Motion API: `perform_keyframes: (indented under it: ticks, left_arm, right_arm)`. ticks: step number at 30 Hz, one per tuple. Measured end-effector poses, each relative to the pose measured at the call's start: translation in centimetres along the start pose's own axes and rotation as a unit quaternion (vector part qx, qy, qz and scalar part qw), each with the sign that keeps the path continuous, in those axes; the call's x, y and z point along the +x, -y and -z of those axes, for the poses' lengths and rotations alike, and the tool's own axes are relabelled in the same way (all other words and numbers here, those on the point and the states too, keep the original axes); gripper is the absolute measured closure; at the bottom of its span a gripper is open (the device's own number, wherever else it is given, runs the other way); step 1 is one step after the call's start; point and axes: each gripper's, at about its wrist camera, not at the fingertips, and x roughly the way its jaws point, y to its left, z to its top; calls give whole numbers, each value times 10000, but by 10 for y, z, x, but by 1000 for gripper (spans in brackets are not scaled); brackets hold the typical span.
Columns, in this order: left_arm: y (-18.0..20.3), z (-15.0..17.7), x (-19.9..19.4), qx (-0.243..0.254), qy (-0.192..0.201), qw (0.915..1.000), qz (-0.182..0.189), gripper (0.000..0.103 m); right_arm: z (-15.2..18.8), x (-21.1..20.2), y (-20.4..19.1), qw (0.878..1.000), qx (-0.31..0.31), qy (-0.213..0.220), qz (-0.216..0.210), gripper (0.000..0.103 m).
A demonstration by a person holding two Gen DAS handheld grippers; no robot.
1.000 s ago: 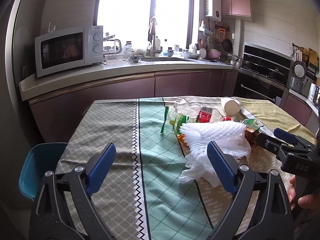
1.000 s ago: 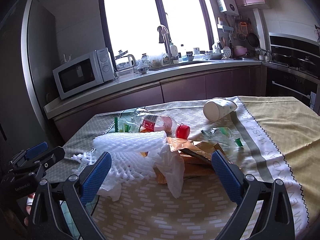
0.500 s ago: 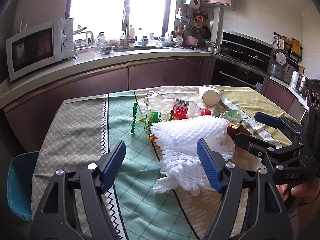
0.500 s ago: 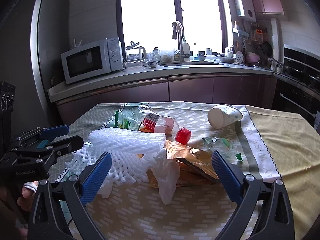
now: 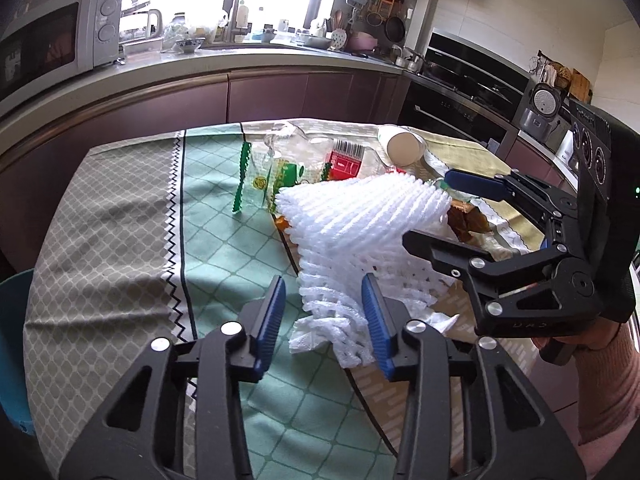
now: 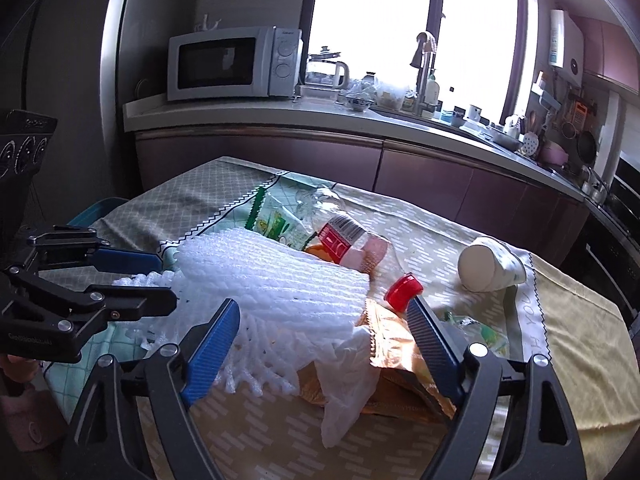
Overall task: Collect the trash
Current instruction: 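Grasp the white foam net with the right gripper and lift it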
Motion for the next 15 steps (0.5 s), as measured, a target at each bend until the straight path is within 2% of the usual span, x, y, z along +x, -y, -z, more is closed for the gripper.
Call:
perform_keyframes:
  ticks: [5, 8, 9, 10, 13, 14, 15]
  left_arm:
    - [-4, 4, 10, -69, -246, 9996, 120, 87]
    - [-8, 5, 8, -175, -236, 9993, 237, 92]
    - [-9, 5, 7, -196, -209, 9993, 256, 92]
    - [-10, 5, 5, -212, -180, 9992, 272, 93]
    - [-14, 6, -1, -274, -129, 9991, 296, 93]
    - [-16, 7, -3, -290, -117, 9990, 306, 93]
    - [-18, 8, -6, -303, -101, 9990, 315, 93]
  right_arm:
    - [-5, 13, -9, 9994, -235, -181, -200, 49]
    - [-6, 17, -9, 9987, -161, -306, -370, 79]
    - [-6, 19, -7, 9984, -102, -338, -435, 95]
    - [-6, 19, -5, 9982, -34, -362, -487, 97]
    - [-6, 16, 2, 9975, 221, -325, -580, 97]
    - [-5, 15, 4, 9971, 284, -304, -645, 96]
    - [-6, 13, 4, 9968, 287, -284, -687, 89]
